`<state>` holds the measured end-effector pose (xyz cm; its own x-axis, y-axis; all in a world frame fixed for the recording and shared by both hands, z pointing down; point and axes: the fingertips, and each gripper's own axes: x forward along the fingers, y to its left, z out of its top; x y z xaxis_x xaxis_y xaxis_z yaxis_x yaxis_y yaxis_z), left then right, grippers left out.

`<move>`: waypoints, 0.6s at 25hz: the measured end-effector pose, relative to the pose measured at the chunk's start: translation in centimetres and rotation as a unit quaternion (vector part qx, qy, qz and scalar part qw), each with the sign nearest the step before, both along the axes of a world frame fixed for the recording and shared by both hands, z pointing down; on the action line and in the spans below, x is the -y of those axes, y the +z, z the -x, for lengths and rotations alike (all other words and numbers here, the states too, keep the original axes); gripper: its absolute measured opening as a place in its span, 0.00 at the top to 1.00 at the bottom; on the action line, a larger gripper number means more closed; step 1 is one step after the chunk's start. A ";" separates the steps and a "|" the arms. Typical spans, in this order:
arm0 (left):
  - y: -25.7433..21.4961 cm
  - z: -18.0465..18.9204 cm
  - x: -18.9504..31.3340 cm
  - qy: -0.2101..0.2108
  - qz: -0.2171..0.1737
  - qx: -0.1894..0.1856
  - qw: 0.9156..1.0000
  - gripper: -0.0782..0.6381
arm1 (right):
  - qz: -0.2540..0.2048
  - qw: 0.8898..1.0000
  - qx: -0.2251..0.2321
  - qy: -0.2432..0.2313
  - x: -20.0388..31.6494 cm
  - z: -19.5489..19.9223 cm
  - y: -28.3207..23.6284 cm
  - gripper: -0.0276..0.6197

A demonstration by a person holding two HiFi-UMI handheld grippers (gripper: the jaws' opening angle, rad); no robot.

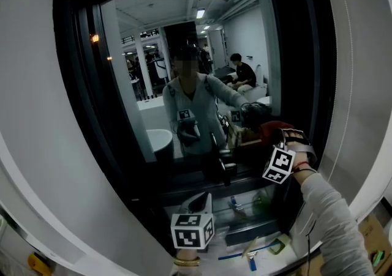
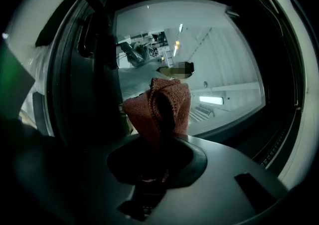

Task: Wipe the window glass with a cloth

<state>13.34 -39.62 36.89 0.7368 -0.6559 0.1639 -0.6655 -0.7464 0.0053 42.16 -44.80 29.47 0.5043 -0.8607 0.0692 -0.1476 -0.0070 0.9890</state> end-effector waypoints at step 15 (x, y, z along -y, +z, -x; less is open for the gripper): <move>-0.1 1.3 -1.5 -0.003 -0.019 -0.008 1.000 0.88 | -0.164 0.910 0.361 -0.122 -4.7 8.1 -0.8 0.88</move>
